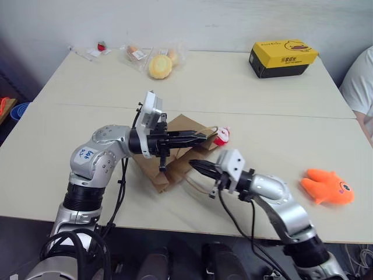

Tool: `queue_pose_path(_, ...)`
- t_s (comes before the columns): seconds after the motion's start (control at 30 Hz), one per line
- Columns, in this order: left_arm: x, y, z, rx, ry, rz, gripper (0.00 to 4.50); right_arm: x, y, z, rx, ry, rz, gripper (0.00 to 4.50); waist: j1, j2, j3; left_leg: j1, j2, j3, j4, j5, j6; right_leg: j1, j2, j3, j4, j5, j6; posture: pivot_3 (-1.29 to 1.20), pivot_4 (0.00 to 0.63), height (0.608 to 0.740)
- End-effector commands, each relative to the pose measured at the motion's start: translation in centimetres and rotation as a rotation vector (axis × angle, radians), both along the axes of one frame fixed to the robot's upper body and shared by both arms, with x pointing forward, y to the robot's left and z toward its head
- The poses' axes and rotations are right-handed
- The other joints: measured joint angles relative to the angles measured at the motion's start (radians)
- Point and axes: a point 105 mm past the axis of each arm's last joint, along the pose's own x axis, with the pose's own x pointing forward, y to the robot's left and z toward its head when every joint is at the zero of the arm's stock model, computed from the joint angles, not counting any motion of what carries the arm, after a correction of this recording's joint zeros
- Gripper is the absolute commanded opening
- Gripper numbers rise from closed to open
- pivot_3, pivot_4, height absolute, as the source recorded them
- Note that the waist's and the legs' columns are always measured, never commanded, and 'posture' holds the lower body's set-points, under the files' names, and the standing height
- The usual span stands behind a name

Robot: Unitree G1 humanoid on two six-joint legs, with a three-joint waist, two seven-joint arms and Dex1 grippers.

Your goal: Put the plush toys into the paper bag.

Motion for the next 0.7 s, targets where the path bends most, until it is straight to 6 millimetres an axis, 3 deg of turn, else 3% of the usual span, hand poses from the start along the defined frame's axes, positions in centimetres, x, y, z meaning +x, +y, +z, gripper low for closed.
queue_pose_path(0.03, -0.8, -0.1, 1.7, -0.043, -0.043, -0.025, 0.0, 0.9, 0.8, 0.2, -0.015, -0.054, -0.02, 0.02, -0.001, 0.0, 0.0, 0.0, 0.0, 0.0, 0.0, 0.0, 0.0, 0.0, 0.0, 0.0, 0.0, 0.0, 0.0, 0.0, 0.15, 0.74)
queue_pose_path(0.37, -0.8, 0.8, 3.7, -0.154, 0.057, -0.035, 0.0, 3.3, 3.9, -0.3, -0.03, -0.054, -0.012, 0.02, -0.006, 0.0, 0.0, -0.001, 0.0, 0.0, 0.0, 0.0, -0.001, -0.001, 0.0, 0.0, 0.005, 0.0, 0.0, 0.0, 0.15, 0.74)
queue_pose_path(0.57, -0.5, 1.9, 4.3, -0.178, 0.091, -0.012, 0.0, 3.8, 4.0, -1.9, -0.067, -0.018, -0.004, 0.02, -0.013, 0.0, 0.0, -0.001, 0.0, 0.0, 0.0, 0.0, -0.001, -0.001, 0.0, 0.0, 0.005, 0.0, 0.0, 0.0, 0.15, 0.74)
queue_pose_path(0.7, 0.5, 3.5, 5.0, -0.214, 0.091, 0.062, 0.0, 4.0, 2.7, -3.4, -0.095, 0.017, -0.026, 0.02, -0.023, 0.0, 0.0, -0.001, 0.0, -0.001, 0.0, 0.0, -0.001, -0.001, 0.0, -0.001, 0.005, 0.0, 0.0, 0.0, 0.15, 0.74)
